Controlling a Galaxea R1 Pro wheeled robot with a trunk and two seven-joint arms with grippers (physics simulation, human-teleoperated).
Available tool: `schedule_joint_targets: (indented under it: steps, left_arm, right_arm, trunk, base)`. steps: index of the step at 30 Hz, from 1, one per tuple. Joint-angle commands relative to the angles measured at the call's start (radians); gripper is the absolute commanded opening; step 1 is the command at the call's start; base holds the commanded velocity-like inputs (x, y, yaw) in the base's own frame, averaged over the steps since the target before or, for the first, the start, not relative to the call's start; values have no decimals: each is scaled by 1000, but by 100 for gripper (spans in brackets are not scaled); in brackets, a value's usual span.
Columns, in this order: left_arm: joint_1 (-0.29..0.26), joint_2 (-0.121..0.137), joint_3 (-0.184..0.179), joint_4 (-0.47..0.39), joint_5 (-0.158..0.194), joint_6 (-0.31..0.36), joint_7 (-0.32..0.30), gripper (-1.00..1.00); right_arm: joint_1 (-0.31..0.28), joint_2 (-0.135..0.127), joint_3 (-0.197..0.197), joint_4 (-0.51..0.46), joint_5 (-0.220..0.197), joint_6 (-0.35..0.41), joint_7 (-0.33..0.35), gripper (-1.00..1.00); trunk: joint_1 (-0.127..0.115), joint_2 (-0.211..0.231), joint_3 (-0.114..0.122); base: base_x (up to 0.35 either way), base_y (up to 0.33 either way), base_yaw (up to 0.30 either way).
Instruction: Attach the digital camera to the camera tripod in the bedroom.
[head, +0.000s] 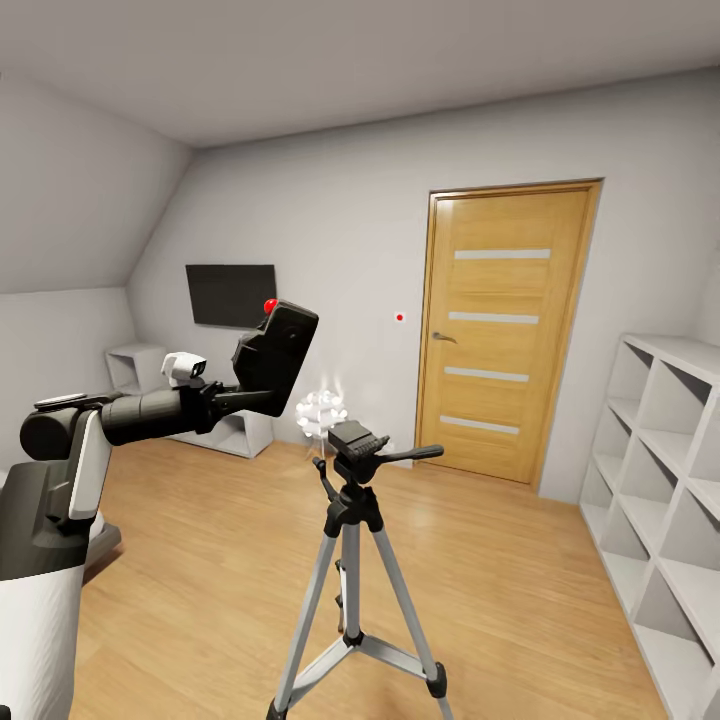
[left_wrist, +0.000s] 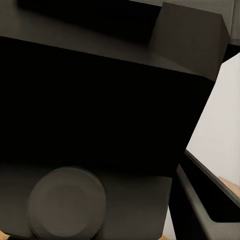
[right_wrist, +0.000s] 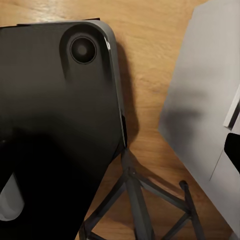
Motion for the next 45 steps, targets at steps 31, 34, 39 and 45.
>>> schedule_joint_targets:
  steps: [31,34,39,45]
  left_arm:
    - [0,0,0,0,2,7,-3,-100]
    - [0,0,1,0,2,7,-3,-100]
    - [0,0,1,0,2,7,-3,-100]
    - [0,0,1,0,2,7,-3,-100]
  right_arm:
    - [0,0,7,2,-8,-5,0,100]
    - [0,0,7,2,-9,-5,0,100]
    - [0,0,7,2,-8,-5,0,100]
    - [0,0,7,2,-8,-5,0,100]
  trunk:
    - [0,-1,0]
    - [0,-1,0]
    - [0,-1,0]
    - [0,-1,0]
  base:
    - [0,0,0]
    - [0,0,0]
    - [0,0,0]
    - [0,0,0]
